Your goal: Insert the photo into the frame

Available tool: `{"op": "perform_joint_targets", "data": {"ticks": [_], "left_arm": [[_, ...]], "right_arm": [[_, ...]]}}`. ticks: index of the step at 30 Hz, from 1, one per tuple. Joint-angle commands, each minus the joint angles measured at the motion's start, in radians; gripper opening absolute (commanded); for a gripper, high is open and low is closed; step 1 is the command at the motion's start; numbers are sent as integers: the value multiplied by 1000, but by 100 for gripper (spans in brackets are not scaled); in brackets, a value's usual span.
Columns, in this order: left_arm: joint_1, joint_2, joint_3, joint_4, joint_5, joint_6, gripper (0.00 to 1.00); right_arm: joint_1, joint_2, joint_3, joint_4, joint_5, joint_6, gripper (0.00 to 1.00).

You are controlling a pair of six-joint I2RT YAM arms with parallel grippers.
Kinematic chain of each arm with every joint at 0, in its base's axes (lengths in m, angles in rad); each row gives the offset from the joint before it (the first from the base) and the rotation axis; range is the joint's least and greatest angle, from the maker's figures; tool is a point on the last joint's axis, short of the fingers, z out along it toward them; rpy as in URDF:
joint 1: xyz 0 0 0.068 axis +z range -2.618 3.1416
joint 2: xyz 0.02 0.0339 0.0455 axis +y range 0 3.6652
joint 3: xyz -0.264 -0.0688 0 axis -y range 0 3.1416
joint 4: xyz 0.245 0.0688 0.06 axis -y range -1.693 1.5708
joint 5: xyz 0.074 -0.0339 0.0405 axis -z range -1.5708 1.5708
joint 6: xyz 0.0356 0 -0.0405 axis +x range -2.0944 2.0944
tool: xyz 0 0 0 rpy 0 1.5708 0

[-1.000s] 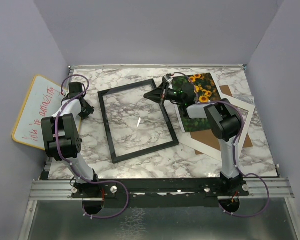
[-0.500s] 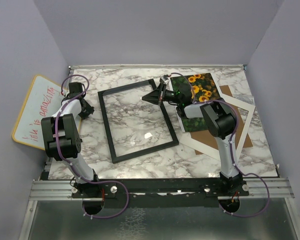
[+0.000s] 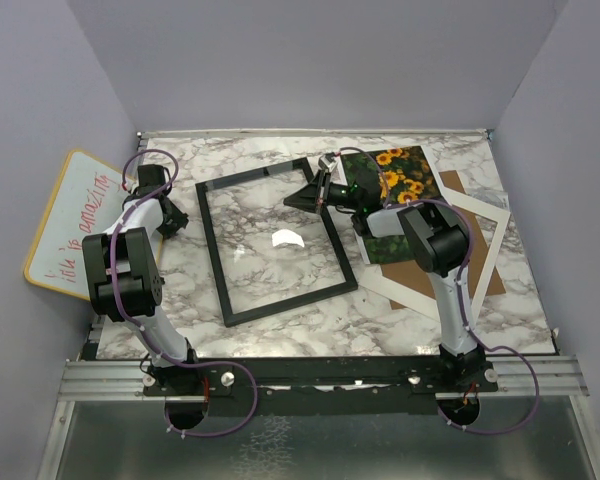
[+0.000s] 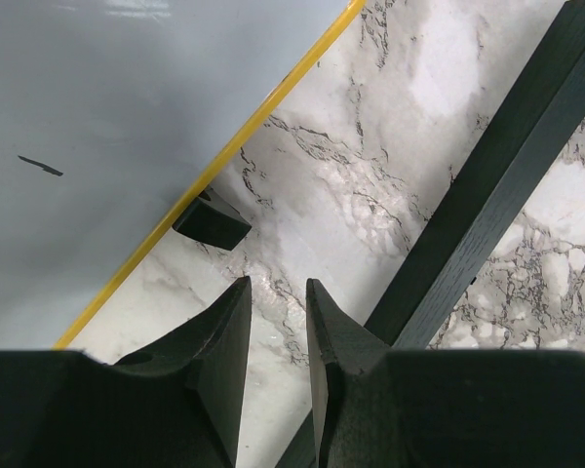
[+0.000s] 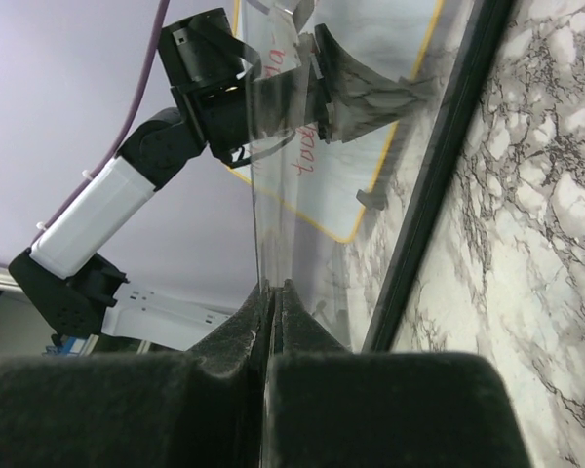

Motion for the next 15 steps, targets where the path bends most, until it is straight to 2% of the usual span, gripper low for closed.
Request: {"op": "perform_joint_targets", "data": {"ticks": [1, 8, 15], "left_arm": [[8, -23, 10, -4, 13, -6, 30], [7, -22, 10, -4, 20, -8, 30], [8, -21, 11, -3, 24, -9, 30]], "right_arm": [[8, 26, 21, -22, -19, -39, 1], [7, 32, 11, -44, -15, -59, 1], [6, 16, 3, -145, -8, -157, 13]]}}
